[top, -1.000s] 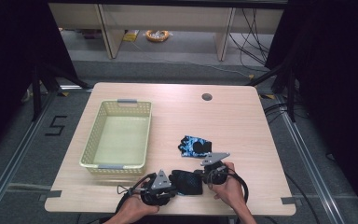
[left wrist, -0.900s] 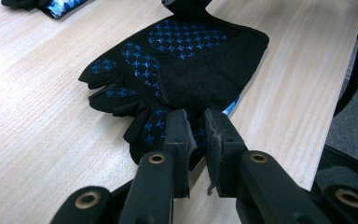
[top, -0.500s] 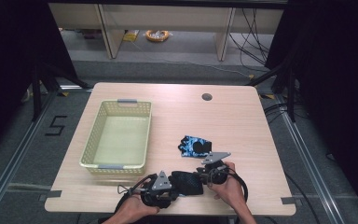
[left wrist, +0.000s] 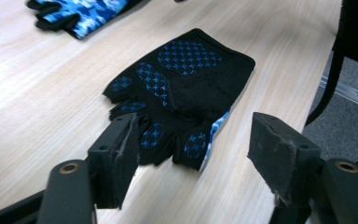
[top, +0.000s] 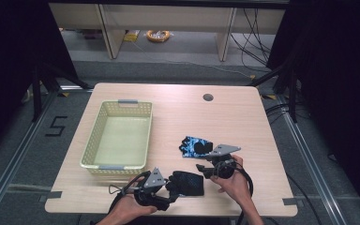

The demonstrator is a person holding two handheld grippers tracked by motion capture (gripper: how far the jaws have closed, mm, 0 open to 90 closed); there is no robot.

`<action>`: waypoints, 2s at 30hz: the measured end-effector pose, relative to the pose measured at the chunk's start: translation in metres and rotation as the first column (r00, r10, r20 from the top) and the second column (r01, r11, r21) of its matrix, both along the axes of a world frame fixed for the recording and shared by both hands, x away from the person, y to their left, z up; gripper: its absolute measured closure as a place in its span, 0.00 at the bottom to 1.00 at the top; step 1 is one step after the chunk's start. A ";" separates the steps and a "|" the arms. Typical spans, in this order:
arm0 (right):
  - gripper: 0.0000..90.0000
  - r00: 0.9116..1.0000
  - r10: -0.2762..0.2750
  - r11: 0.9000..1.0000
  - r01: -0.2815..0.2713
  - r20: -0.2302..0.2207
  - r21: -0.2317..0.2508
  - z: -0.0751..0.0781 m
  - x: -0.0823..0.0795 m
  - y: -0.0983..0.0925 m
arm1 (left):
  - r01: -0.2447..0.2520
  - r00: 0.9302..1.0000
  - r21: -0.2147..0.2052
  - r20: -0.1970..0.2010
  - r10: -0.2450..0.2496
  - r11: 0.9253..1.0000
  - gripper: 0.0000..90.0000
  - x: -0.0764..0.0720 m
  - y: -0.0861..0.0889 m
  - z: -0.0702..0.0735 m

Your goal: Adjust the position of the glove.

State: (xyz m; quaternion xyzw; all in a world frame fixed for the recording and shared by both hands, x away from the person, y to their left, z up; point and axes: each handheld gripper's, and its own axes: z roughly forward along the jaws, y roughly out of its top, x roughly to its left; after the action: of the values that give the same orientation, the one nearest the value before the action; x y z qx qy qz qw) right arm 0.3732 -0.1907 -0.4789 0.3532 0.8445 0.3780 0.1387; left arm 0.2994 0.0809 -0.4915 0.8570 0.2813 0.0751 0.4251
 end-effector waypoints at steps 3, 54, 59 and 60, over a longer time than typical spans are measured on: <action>0.51 1.000 -0.014 1.000 0.014 0.018 0.002 0.004 0.006 -0.003 | -0.013 1.000 -0.006 0.008 0.013 1.000 0.34 -0.004 0.012 0.003; 0.99 0.998 -0.030 0.999 0.027 -0.056 -0.046 -0.027 0.058 0.018 | -0.118 0.992 -0.041 -0.038 0.116 0.992 0.31 -0.022 0.069 -0.012; 0.99 0.998 -0.033 0.999 0.032 -0.053 -0.021 -0.022 0.059 0.012 | -0.124 0.991 -0.042 -0.048 0.121 0.991 0.31 -0.021 0.069 -0.015; 0.99 0.999 -0.031 1.000 0.031 -0.033 -0.003 -0.022 0.060 0.011 | -0.116 0.992 -0.034 -0.043 0.115 0.993 0.31 -0.021 0.069 -0.015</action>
State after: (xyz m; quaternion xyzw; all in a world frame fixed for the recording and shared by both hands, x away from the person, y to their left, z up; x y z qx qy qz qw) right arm 0.4328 -0.1794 -0.5011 0.3722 0.8415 0.3689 0.1310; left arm 0.2784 0.1501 -0.5061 0.8327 0.3404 0.0767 0.4299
